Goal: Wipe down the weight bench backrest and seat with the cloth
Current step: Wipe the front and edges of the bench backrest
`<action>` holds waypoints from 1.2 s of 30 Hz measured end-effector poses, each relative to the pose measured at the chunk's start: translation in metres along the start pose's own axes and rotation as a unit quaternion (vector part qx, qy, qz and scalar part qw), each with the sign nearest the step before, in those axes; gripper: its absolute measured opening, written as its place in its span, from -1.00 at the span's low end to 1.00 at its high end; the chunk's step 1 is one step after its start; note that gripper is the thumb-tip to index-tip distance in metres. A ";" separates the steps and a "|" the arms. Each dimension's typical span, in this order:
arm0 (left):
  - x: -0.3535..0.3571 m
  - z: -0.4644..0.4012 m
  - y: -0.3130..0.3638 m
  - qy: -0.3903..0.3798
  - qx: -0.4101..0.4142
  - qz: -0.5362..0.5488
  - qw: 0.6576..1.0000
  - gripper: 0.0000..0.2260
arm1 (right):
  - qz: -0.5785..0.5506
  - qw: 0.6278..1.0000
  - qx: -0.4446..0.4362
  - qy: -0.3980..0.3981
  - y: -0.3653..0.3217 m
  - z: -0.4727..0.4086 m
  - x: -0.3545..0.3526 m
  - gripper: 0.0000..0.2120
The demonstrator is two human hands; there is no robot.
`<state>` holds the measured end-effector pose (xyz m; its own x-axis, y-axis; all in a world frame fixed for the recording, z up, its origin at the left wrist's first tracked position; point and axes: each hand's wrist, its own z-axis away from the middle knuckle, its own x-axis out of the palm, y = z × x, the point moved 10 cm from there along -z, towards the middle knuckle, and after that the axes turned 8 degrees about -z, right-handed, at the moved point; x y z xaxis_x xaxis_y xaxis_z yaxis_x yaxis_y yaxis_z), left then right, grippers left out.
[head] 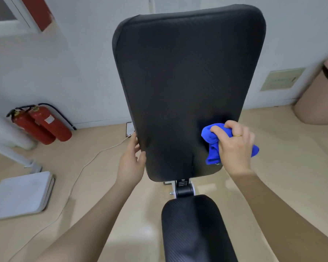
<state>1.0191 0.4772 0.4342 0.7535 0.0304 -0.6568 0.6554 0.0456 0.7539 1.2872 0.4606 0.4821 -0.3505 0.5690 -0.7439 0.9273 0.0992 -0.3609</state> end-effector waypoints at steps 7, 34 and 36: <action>0.002 -0.009 -0.011 0.018 0.035 0.006 0.999 -0.50 | -0.100 0.992 -0.073 0.020 -0.103 0.031 0.050 -0.79; 0.022 0.008 -0.019 -0.014 0.062 0.086 0.994 -0.23 | -0.123 0.991 0.032 -0.049 -0.100 0.088 0.097 -0.46; 0.023 0.008 -0.022 -0.011 0.051 0.092 0.994 -0.23 | -0.085 0.995 -0.024 -0.049 -0.110 0.090 0.100 -0.45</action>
<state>1.0227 0.4688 0.4030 0.8612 0.0066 -0.5083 0.5077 -0.0612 0.8594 1.1387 0.4333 0.3965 -0.5114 0.4596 -0.7261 0.8580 0.2266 -0.4609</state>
